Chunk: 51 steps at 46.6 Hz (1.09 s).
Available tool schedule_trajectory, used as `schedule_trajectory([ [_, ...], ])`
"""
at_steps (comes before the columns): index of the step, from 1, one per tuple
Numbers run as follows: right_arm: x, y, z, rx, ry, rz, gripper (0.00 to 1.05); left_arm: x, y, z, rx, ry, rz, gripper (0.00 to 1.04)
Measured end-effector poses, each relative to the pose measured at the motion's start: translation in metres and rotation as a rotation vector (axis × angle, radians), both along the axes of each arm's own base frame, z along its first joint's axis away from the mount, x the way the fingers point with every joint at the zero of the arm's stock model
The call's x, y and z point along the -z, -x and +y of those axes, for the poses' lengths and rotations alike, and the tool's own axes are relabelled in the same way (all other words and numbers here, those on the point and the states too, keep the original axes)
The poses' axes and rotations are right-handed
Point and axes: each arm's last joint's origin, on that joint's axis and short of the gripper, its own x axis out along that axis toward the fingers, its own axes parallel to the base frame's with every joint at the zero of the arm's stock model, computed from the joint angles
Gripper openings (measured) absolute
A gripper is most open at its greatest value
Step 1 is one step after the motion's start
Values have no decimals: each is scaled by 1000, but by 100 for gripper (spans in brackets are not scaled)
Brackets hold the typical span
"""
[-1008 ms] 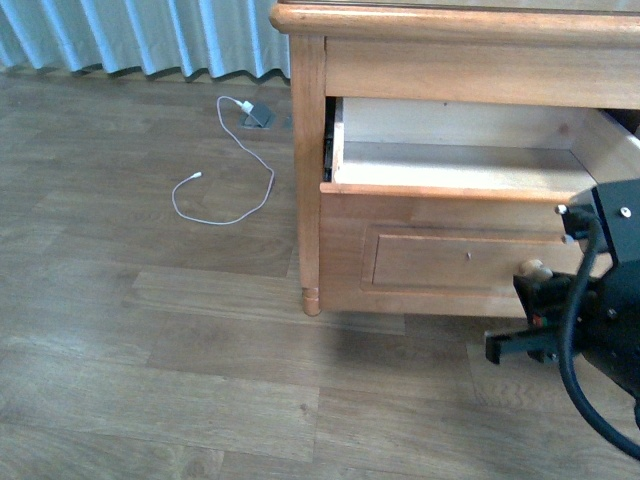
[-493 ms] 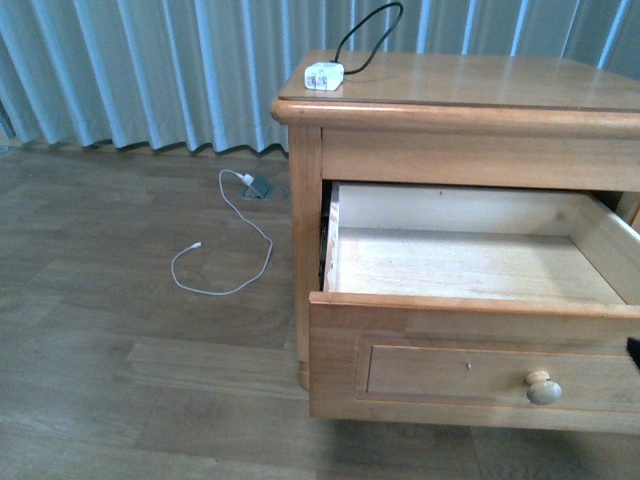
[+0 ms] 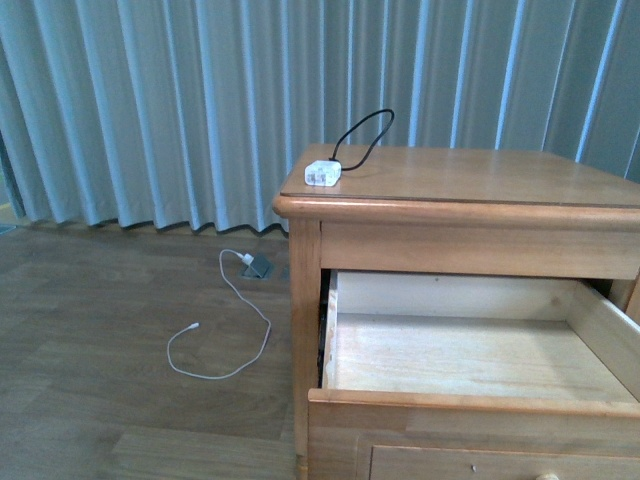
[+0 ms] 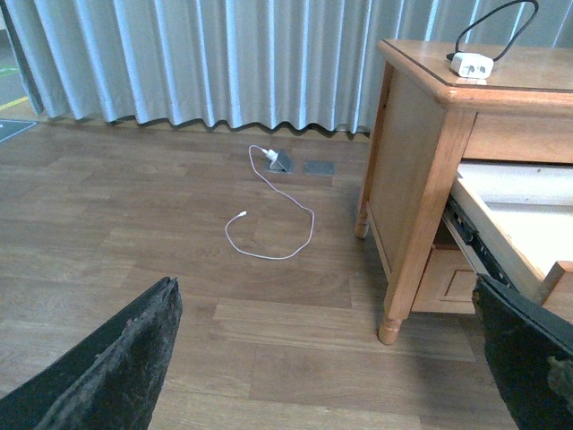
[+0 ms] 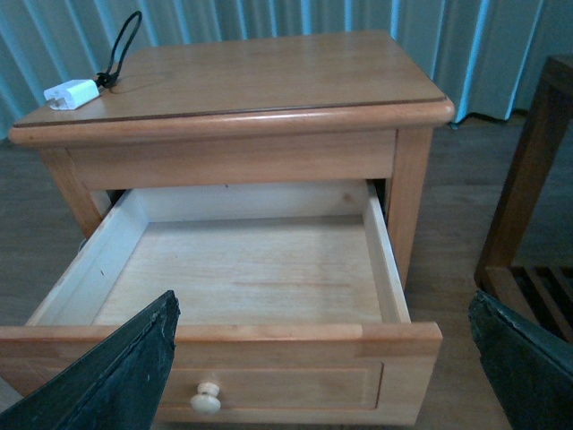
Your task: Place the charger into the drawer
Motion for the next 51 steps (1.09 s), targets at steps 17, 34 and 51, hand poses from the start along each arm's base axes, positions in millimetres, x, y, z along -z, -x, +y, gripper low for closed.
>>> schedule_trajectory([
  [17, 13, 17, -4, 36, -4, -39, 91, 0, 0, 0, 0, 0, 0, 99],
  [34, 17, 20, 1, 20, 70, -100, 96, 0, 0, 0, 0, 0, 0, 99],
  [51, 17, 20, 1, 20, 72, -100, 96, -3, -14, -4, -225, 3, 9, 99],
])
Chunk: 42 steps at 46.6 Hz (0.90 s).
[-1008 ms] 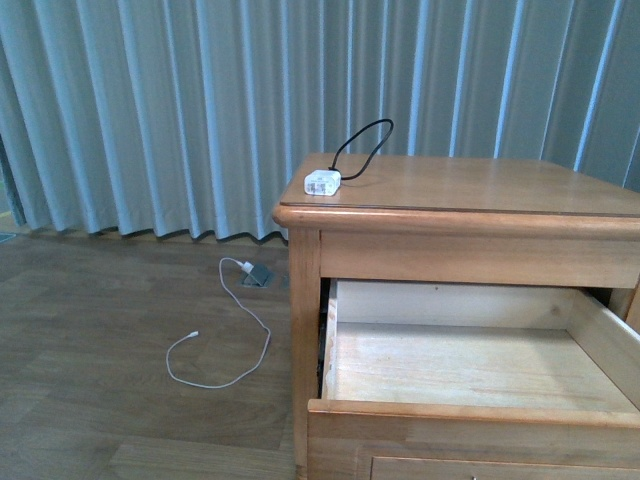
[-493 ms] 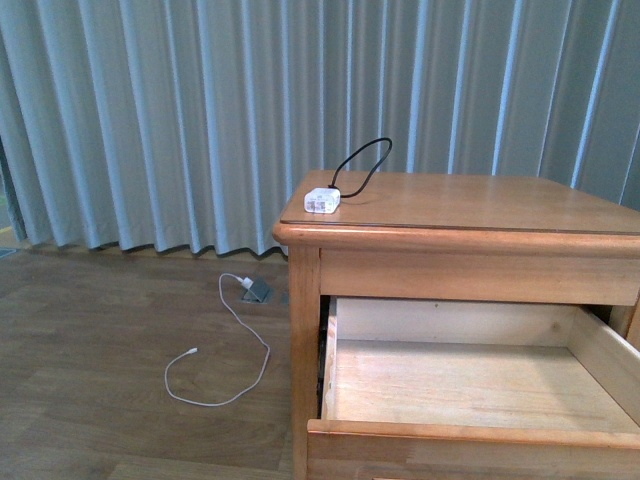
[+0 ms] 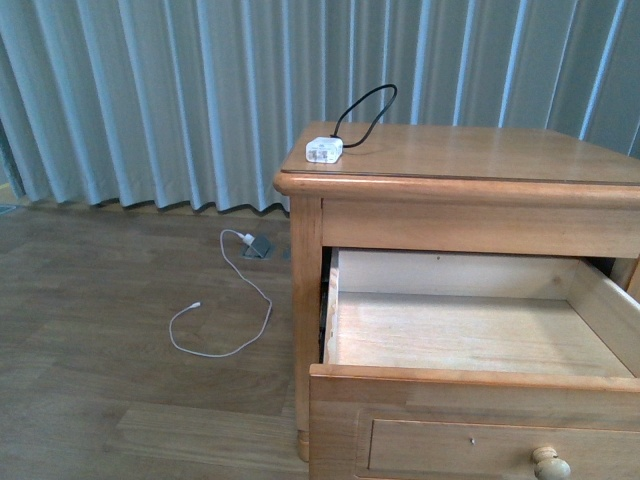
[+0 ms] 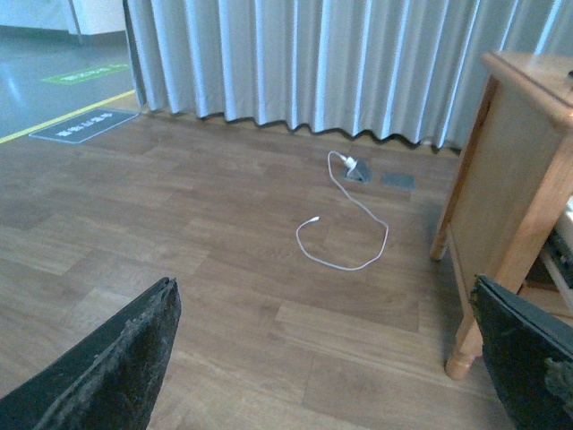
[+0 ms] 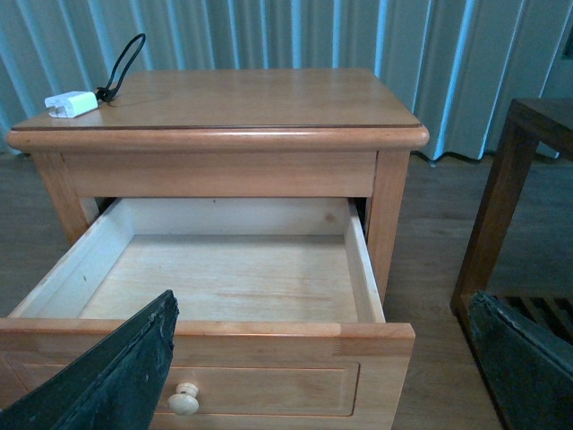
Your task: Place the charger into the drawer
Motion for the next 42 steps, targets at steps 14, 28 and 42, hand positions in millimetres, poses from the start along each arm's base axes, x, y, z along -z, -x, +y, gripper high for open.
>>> schedule_trajectory([
  [14, 0, 0, 0, 1, 0, 0, 96, -36, -105, -44, 241, -12, 94, 99],
  [28, 0, 0, 0, 2, 0, 0, 96, -63, -237, -122, 323, 8, 81, 99],
  [42, 0, 0, 0, 2, 1, 0, 96, -63, -326, -178, 291, 39, 50, 99],
])
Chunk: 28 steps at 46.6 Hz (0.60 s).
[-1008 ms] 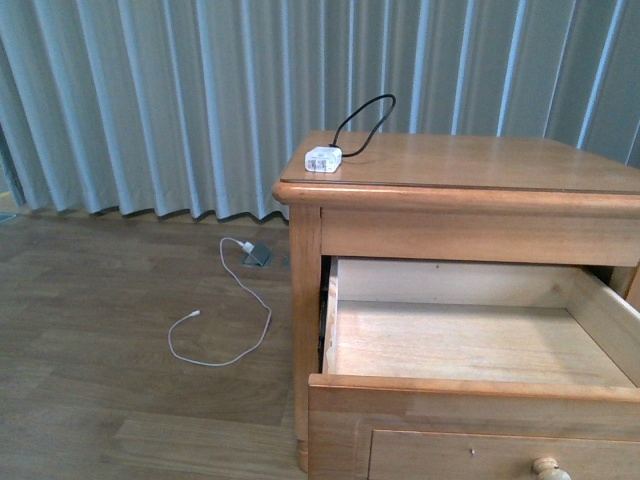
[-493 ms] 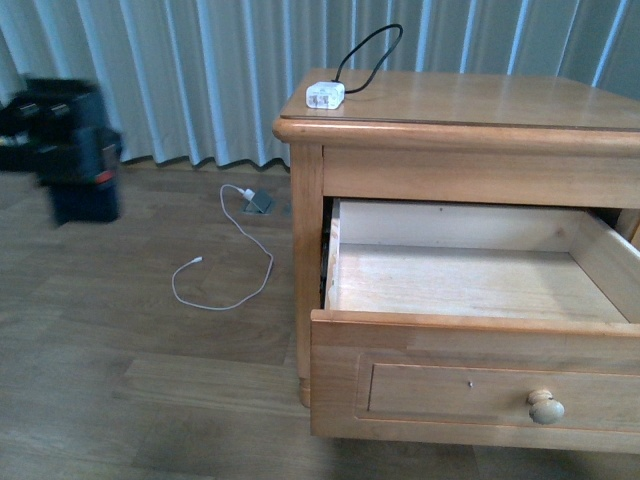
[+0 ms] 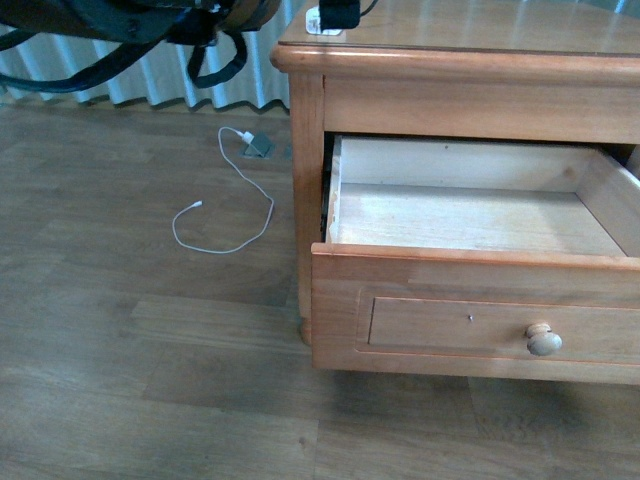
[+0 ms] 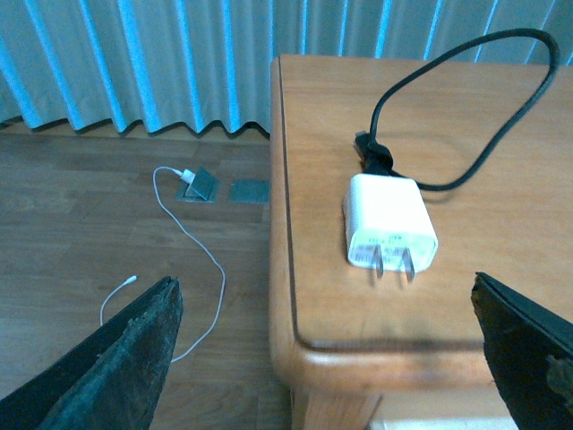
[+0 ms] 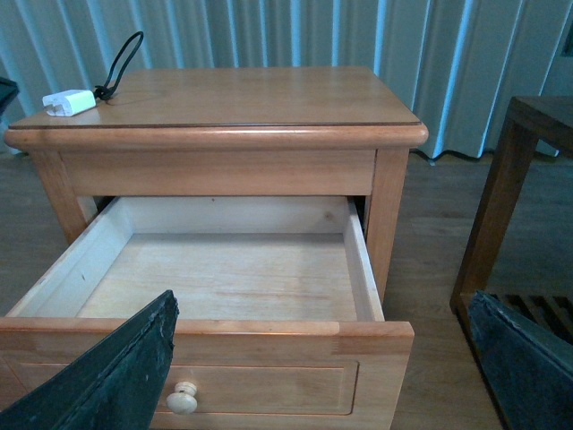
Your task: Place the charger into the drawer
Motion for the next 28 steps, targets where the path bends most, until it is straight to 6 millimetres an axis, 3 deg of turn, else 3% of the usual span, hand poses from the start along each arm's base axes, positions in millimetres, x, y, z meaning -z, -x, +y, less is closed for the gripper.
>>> schedule_trajectory([
  [17, 0, 0, 0, 0, 0, 0, 96, -3, -52, -36, 4, 26, -15, 99],
  [28, 0, 0, 0, 0, 0, 0, 96, 12, -69, -41, -13, 6, 34, 99],
])
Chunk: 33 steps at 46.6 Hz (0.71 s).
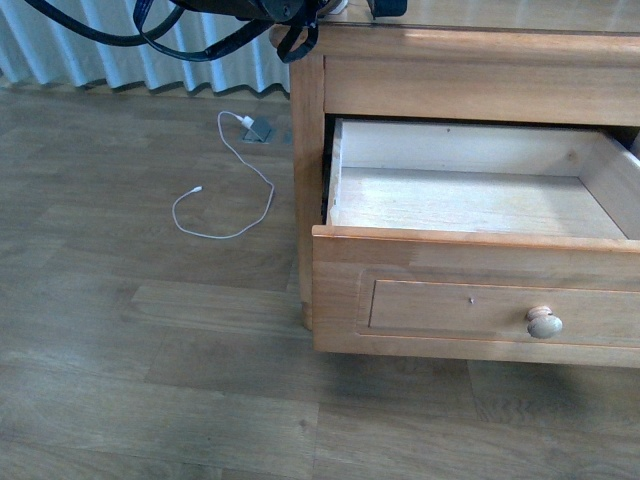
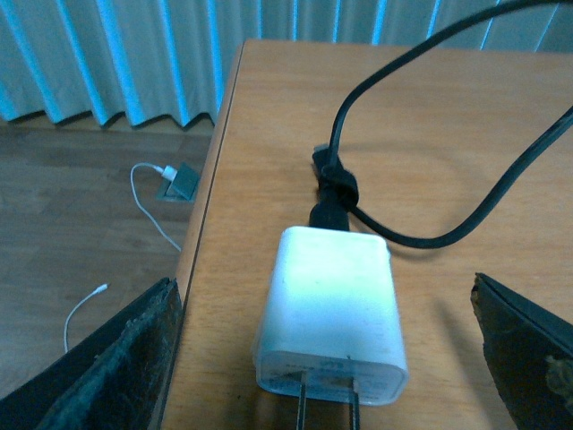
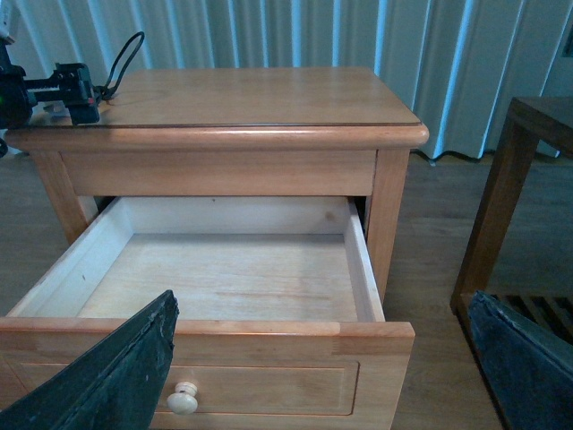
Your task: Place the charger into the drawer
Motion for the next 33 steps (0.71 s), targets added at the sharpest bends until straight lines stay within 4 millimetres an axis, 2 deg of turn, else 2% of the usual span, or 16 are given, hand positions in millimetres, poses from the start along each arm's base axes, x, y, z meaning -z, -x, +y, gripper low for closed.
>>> schedule_trajectory([
  [11, 0, 0, 0, 0, 0, 0, 96, 1, -14, 0, 0, -2, 28, 98],
  [14, 0, 0, 0, 0, 0, 0, 96, 0, -17, -1, 8, -9, 38, 88],
  [17, 0, 0, 0, 0, 0, 0, 96, -2, -19, -1, 12, -34, 49, 74],
  [22, 0, 0, 0, 0, 0, 0, 96, -3, -20, -3, 31, -48, 60, 60],
  [26, 0, 0, 0, 0, 0, 0, 96, -4, -20, -3, 36, -72, 76, 42],
  [33, 0, 0, 0, 0, 0, 0, 96, -5, -17, -1, 39, -76, 73, 40],
])
